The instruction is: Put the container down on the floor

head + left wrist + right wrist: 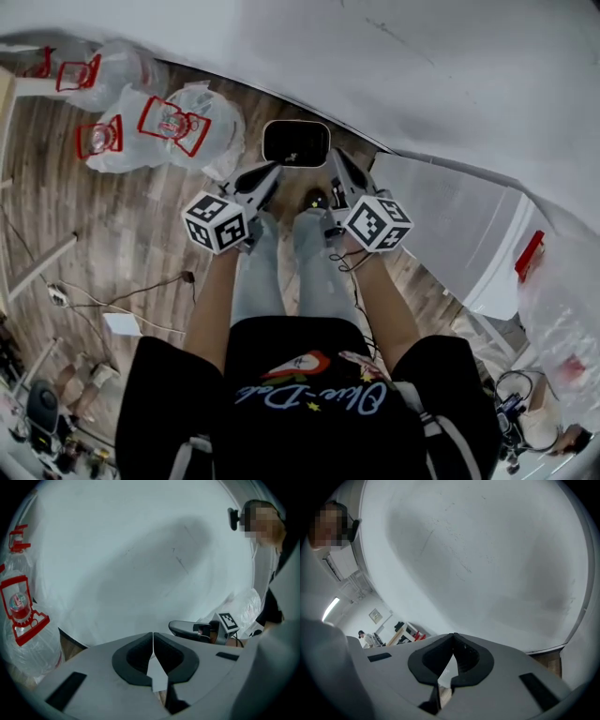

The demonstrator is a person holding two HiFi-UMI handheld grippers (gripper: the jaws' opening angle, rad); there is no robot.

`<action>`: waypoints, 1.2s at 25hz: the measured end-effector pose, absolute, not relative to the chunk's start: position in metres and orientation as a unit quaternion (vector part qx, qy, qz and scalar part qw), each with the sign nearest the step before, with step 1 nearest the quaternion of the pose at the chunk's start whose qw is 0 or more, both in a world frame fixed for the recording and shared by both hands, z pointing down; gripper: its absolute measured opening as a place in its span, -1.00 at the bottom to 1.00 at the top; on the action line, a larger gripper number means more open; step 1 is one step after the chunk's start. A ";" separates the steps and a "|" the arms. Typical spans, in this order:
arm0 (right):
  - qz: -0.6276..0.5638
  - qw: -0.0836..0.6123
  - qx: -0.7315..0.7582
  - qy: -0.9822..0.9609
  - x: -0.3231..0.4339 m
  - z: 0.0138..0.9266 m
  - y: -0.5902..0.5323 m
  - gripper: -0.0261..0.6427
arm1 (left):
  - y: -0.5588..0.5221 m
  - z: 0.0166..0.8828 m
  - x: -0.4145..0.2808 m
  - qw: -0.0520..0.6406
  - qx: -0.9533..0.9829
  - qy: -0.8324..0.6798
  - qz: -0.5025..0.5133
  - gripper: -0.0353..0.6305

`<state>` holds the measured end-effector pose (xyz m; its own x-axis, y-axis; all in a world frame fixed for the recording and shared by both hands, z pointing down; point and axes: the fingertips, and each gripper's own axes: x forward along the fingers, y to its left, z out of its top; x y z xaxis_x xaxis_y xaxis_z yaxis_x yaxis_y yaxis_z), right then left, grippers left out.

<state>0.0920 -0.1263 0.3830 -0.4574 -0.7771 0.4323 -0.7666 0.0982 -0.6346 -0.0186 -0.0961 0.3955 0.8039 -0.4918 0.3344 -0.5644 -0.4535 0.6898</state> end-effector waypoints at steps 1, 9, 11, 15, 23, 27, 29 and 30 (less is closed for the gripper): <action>-0.419 0.006 -0.521 0.743 0.092 0.375 -0.124 -0.93 | -0.094 0.387 -0.019 0.415 0.853 -0.311 0.047 -0.87; -0.377 0.006 -0.512 0.772 0.085 0.313 -0.120 -0.93 | -0.094 0.319 -0.032 0.371 0.870 -0.321 0.044 -0.87; -0.370 0.010 -0.511 0.776 0.082 0.297 -0.121 -0.93 | -0.095 0.301 -0.038 0.364 0.872 -0.325 0.037 -0.87; -0.360 0.019 -0.508 0.782 0.082 0.270 -0.117 -0.93 | -0.093 0.271 -0.042 0.342 0.881 -0.324 0.040 -0.87; -0.317 0.018 -0.496 0.809 0.079 0.218 -0.124 -0.93 | -0.099 0.214 -0.037 0.303 0.899 -0.316 0.024 -0.87; -0.301 0.013 -0.489 0.818 0.075 0.197 -0.113 -0.93 | -0.095 0.190 -0.037 0.293 0.903 -0.313 0.010 -0.87; -0.296 0.009 -0.484 0.823 0.074 0.188 -0.106 -0.93 | -0.094 0.176 -0.037 0.284 0.906 -0.314 0.002 -0.87; -0.294 0.008 -0.481 0.826 0.073 0.183 -0.104 -0.93 | -0.094 0.170 -0.037 0.278 0.908 -0.315 -0.002 -0.87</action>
